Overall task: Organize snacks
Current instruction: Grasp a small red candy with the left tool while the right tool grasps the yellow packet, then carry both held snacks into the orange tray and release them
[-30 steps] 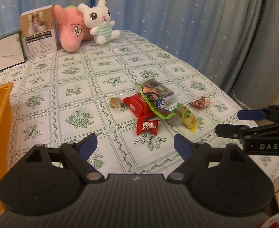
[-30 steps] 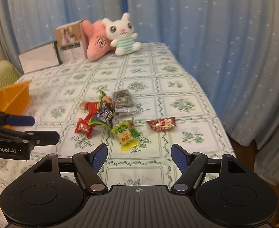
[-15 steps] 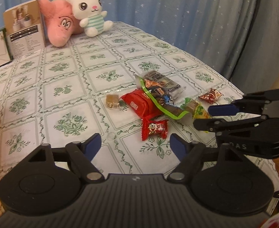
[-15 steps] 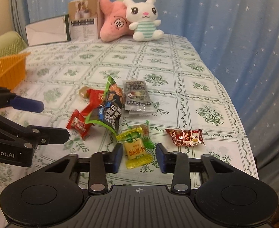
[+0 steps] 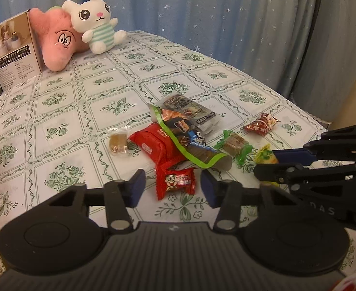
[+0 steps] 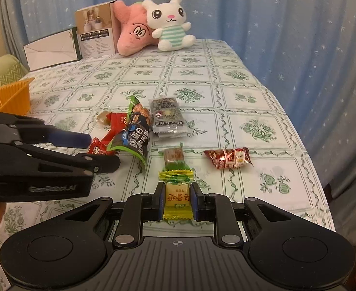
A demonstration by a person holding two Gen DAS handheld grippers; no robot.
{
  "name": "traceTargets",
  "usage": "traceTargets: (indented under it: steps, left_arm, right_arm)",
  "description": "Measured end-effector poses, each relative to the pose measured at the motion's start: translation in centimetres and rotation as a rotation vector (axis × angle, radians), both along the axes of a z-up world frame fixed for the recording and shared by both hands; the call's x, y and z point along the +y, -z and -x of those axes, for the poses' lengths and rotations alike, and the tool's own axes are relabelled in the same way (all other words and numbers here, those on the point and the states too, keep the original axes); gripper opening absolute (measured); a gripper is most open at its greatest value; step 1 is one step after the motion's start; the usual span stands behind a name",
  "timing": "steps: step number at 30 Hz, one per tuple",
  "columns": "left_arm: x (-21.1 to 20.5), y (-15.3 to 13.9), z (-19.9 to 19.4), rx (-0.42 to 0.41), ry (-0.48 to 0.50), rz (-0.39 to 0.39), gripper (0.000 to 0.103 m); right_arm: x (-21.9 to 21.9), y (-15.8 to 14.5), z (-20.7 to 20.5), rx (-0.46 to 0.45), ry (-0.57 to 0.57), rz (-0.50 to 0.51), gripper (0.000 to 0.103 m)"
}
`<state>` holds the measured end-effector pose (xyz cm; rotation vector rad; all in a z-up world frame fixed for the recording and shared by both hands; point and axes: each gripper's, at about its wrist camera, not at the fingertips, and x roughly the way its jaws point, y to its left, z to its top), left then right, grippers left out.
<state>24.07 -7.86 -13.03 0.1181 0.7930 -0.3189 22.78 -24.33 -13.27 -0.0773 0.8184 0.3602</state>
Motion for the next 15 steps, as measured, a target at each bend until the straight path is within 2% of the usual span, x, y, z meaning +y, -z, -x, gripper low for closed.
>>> traceTargets:
  steps: [6,7,10,15]
  left_arm:
    - [-0.1,0.3,0.0,-0.004,-0.021,-0.01,0.037]
    - [-0.1,0.3,0.0,-0.003,-0.025,-0.01,0.032]
    - [0.2,0.2,0.1,0.003,-0.032,0.0,0.024]
    - [1.1,-0.5,0.8,0.007,-0.048,0.023,0.022]
  right_arm:
    - [-0.3,0.1,0.5,0.011,0.016,-0.011,0.022]
    - [-0.3,0.1,0.5,0.013,0.017,-0.014,0.022]
    - [-0.3,0.1,0.5,0.015,0.02,-0.018,0.022]
    - [-0.4,-0.3,0.8,0.017,0.029,-0.025,0.022]
